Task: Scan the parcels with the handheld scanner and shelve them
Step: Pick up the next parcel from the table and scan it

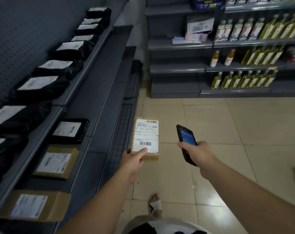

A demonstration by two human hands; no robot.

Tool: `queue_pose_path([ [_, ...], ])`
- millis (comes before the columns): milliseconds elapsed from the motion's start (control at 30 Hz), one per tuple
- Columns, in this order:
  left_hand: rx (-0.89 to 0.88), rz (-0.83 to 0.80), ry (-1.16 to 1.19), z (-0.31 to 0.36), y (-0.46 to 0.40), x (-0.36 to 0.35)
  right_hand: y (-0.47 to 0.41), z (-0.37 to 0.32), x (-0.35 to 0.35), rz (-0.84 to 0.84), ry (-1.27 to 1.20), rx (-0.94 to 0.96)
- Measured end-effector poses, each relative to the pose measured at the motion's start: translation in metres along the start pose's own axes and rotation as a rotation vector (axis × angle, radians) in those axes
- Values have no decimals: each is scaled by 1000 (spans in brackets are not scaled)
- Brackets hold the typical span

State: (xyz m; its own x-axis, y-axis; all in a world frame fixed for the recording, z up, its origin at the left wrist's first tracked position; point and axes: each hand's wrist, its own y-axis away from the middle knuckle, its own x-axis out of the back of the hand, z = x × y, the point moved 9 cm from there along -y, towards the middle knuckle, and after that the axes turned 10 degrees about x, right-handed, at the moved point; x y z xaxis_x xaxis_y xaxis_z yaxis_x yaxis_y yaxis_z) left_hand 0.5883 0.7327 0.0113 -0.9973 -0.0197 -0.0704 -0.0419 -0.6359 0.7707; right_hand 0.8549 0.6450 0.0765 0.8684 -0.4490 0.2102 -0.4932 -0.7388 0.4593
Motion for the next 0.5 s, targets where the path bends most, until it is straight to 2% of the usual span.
queue_pose_path([
  [267,16,-12,12,96,-77,-32,-108,-63,-25,11,23,13],
  [500,17,64,81,151,-145,-60,-217,-107,-40,-55,68,17],
])
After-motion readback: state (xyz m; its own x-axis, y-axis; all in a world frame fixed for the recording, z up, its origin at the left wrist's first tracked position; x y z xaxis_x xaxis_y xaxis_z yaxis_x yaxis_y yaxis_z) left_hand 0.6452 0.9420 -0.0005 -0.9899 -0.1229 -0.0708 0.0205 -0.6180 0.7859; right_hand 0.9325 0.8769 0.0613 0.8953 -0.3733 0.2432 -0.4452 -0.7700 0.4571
